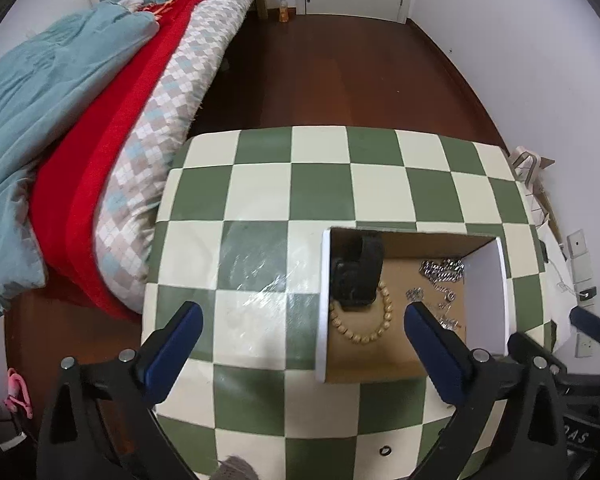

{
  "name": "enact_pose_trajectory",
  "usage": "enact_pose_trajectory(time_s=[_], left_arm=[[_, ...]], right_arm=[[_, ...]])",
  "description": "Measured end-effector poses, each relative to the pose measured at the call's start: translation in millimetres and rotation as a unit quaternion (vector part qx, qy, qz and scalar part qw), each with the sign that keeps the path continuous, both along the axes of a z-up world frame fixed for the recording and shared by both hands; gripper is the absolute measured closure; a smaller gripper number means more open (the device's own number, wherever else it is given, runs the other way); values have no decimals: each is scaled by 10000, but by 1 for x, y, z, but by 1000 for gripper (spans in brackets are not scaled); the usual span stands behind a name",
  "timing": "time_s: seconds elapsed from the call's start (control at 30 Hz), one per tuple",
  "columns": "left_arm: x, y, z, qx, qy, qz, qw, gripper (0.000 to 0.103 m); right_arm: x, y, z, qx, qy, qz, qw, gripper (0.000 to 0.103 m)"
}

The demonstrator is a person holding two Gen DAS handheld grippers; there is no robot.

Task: Organize jewelry
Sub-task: 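Carry the watch and earring into the white box and open both grippers, then withdraw both tools from the box and move toward the small black rings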

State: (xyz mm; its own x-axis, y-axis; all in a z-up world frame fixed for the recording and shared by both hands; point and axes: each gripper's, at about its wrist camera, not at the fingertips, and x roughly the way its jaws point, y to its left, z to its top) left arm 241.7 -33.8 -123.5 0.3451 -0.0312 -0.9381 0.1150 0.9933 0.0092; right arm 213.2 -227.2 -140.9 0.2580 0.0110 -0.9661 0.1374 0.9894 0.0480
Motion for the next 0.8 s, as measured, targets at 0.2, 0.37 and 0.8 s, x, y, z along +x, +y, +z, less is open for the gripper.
enact_pose_trajectory(time_s=[0.2, 0.37, 0.8], left_arm=[[-25, 4, 11, 115, -211, 26, 9997, 0], [-48, 8, 28, 124, -443, 62, 9989, 0], [-124, 20, 86, 82, -1455, 129, 9892, 0]], right_arm=[[-15, 4, 4, -301, -138, -40, 9994, 0], [-32, 7, 11, -342, -255, -99, 9990, 0], [-94, 24, 68, -515, -980, -44, 9938, 0]])
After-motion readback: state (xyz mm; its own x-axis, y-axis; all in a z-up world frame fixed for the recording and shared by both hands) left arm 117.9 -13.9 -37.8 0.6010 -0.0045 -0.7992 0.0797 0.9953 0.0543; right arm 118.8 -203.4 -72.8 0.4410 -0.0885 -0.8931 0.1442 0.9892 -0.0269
